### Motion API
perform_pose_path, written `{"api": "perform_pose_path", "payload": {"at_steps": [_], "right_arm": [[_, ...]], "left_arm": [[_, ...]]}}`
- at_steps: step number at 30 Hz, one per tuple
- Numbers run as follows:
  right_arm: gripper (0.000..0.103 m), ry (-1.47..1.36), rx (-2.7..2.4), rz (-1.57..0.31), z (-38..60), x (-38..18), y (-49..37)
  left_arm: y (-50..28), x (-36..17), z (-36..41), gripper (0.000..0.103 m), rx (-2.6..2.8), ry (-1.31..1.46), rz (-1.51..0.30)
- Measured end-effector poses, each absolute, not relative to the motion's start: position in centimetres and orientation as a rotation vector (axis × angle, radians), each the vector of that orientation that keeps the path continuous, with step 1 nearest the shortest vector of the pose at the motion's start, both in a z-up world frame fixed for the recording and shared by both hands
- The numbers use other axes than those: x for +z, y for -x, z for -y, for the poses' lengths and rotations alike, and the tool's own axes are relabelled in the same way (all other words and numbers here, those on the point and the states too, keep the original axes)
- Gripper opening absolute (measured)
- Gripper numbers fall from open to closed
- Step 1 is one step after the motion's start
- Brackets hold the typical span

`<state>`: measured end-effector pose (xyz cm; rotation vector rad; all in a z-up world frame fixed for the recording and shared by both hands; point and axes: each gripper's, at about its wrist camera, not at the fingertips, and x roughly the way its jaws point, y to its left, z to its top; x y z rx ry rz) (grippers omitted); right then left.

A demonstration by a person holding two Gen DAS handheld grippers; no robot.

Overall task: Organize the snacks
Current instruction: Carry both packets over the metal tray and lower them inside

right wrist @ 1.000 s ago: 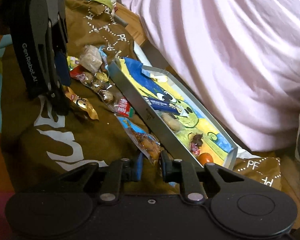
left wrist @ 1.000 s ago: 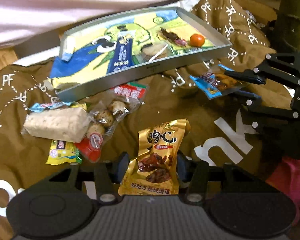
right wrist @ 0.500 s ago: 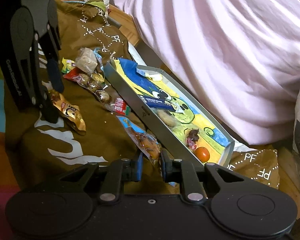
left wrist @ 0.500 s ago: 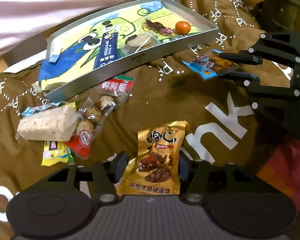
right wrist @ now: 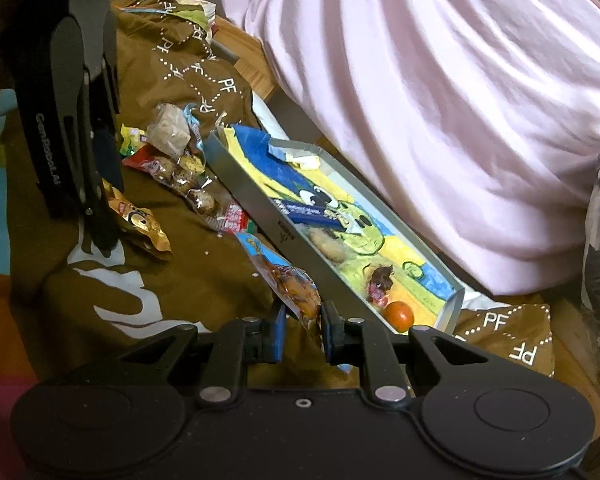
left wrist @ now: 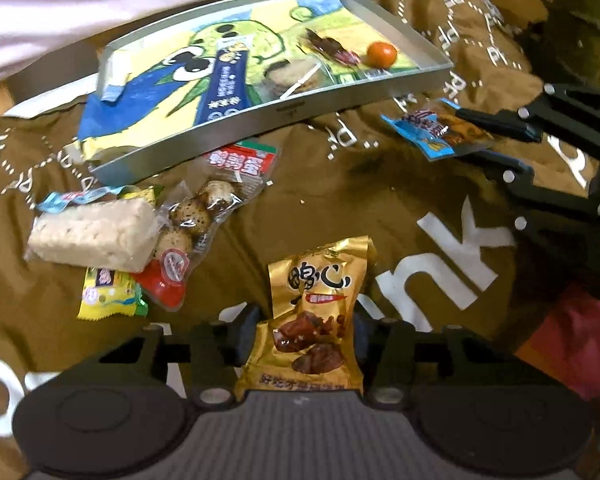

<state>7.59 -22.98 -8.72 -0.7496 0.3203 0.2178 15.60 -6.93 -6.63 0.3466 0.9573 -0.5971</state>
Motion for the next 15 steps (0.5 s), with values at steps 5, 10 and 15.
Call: {"api": "perform_pose_path", "payload": {"at_steps": [5, 10, 15], "right_arm": [[0.019, 0.731, 0.18, -0.281, 23.4, -7.0, -7.9], [0.019, 0.765, 0.132, -0.225, 23.6, -5.1, -9.7], [0.02, 0.783, 0.09, -0.23, 23.8, -4.0, -13.0]], "left_arm": [[-14.4, -4.5, 7.2, 0.05, -0.502, -0.382, -0.8], [-15.7, -1.0, 7.9, 0.05, -0.454, -0.34, -0.637], [-20.0, 1.3, 9.5, 0.051, -0.392, -0.268, -0.562]]}}
